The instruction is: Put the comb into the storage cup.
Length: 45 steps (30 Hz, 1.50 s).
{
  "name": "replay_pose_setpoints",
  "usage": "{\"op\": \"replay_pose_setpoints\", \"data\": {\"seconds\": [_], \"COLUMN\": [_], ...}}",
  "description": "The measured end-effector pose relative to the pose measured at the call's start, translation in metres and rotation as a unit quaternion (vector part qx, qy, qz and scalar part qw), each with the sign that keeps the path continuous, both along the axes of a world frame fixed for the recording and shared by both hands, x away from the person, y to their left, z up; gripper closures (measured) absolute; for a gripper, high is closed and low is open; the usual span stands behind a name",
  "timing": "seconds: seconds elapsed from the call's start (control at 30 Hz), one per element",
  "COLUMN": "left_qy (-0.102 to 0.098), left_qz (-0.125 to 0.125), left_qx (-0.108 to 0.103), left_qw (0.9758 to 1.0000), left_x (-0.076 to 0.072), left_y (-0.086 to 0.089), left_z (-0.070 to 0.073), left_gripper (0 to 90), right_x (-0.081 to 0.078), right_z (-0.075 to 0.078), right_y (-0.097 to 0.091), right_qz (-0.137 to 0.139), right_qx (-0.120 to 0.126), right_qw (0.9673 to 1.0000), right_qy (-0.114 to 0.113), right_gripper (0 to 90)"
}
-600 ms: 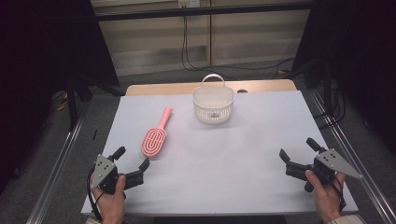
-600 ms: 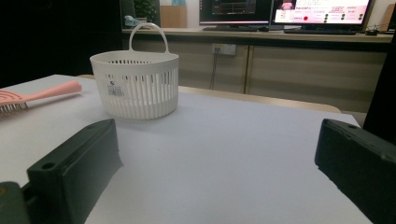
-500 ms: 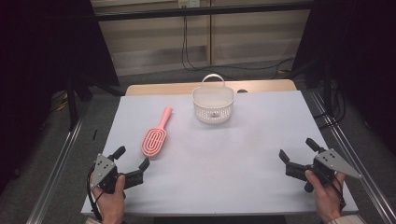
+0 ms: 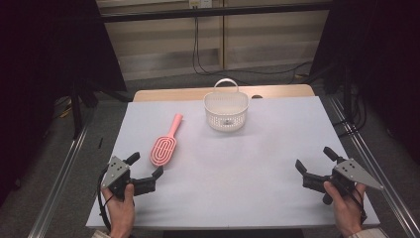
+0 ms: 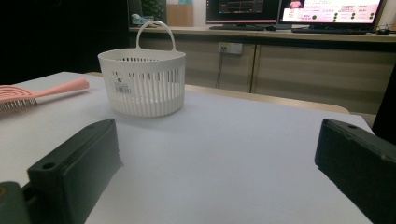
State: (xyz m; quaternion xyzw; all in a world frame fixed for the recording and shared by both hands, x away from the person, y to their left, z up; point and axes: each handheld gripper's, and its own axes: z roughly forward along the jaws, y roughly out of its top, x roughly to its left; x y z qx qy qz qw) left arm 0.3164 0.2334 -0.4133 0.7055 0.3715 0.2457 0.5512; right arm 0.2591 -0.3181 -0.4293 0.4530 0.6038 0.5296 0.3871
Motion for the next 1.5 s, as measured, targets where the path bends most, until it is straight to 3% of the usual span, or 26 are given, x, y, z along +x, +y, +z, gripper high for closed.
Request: {"op": "replay_pose_setpoints", "data": {"seconds": [0.23, 0.27, 0.33, 0.37, 0.53, 0.83, 0.93, 1.03, 1.13, 1.27, 1.4, 1.5], "left_qy": [0.009, -0.003, -0.003, -0.004, -0.001, 0.009, 0.013, 0.022, 0.018, 0.018, 0.036, 0.042], "left_qz": [-0.011, -0.015, -0.024, -0.024, -0.025, -0.028, -0.035, -0.036, -0.039, -0.035, -0.034, -0.039], "left_qx": [0.005, 0.022, 0.021, 0.013, 0.015, 0.027, 0.044, 0.049, 0.054, 0.047, 0.039, 0.05], "left_qw": [0.9999, 0.9996, 0.9995, 0.9996, 0.9996, 0.9992, 0.9983, 0.9979, 0.9976, 0.9981, 0.998, 0.9971], "left_x": [0.004, 0.004, 0.006, 0.007, 0.013, 0.03, 0.036, 0.039, 0.041, 0.046, 0.055, 0.058], "left_y": [-0.002, -0.004, -0.003, -0.003, -0.004, -0.006, -0.009, -0.012, -0.012, -0.011, -0.01, -0.012], "left_z": [0.003, 0.005, 0.01, 0.011, 0.013, 0.011, 0.013, 0.014, 0.016, 0.019, 0.021, 0.023], "left_gripper": [2.8, 2.7, 2.8, 2.7, 2.3, 2.2, 2.9, 3.1, 3.4, 2.8, 1.9, 2.6], "right_x": [0.0, 0.001, 0.001, 0.001, 0.001, 0.002, 0.001, 0.001, 0.002, 0.002, 0.002, 0.001], "right_z": [0.0, 0.0, 0.0, 0.0, -0.001, -0.001, -0.001, 0.0, -0.001, -0.001, -0.001, -0.001], "right_y": [0.0, 0.0, 0.0, 0.0, 0.0, -0.001, -0.001, -0.001, -0.001, 0.0, 0.0, 0.0], "right_qz": [0.0, 0.0, 0.001, 0.0, 0.0, 0.0, -0.003, -0.001, 0.0, 0.002, 0.001, 0.002], "right_qx": [0.002, 0.002, 0.0, -0.001, 0.0, 0.0, -0.001, 0.001, 0.0, 0.002, 0.002, 0.001], "right_qw": [1.0, 1.0, 1.0, 1.0, 1.0, 1.0, 1.0, 1.0, 1.0, 1.0, 1.0, 1.0], "right_qy": [0.001, 0.001, 0.003, 0.003, 0.003, 0.002, 0.0, 0.0, 0.001, 0.001, 0.001, 0.002], "right_gripper": [0.0, 0.0, 0.0, 0.0, 0.0, 0.0, 0.0, 0.0, 0.0, 0.0, 0.0, 0.0]}}
